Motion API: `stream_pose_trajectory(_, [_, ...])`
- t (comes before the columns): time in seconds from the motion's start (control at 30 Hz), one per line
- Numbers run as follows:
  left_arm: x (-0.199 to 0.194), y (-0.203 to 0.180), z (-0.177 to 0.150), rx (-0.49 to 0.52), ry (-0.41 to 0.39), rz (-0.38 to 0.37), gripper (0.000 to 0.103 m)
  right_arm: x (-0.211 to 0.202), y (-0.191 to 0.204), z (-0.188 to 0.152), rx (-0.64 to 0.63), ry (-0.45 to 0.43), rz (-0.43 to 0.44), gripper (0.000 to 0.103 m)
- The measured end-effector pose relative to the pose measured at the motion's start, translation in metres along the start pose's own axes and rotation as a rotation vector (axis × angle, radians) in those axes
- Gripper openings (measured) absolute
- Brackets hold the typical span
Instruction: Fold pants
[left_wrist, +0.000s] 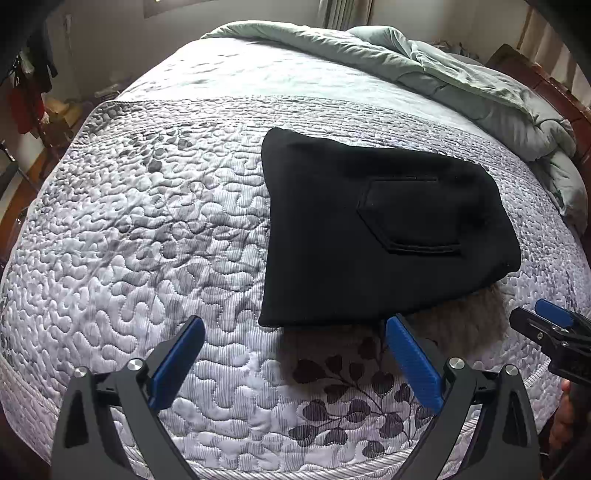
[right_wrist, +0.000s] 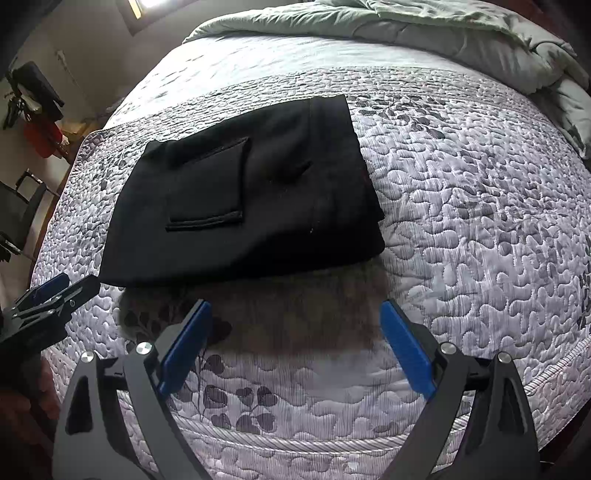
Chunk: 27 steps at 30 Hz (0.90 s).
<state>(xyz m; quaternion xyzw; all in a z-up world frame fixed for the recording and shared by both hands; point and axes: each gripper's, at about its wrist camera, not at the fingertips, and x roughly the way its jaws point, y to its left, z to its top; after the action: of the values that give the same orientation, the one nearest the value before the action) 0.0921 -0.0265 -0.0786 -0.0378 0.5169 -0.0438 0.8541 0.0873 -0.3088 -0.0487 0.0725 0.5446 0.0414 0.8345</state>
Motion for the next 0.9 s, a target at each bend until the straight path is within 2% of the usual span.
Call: stream_pose_trajectory(0.9, [-0.0003,-0.0046,-0.0004,0.004,0.003,-0.005,0.099,0.0076,-0.0036,0.0001,0.003,0.025,-0.005,0.092])
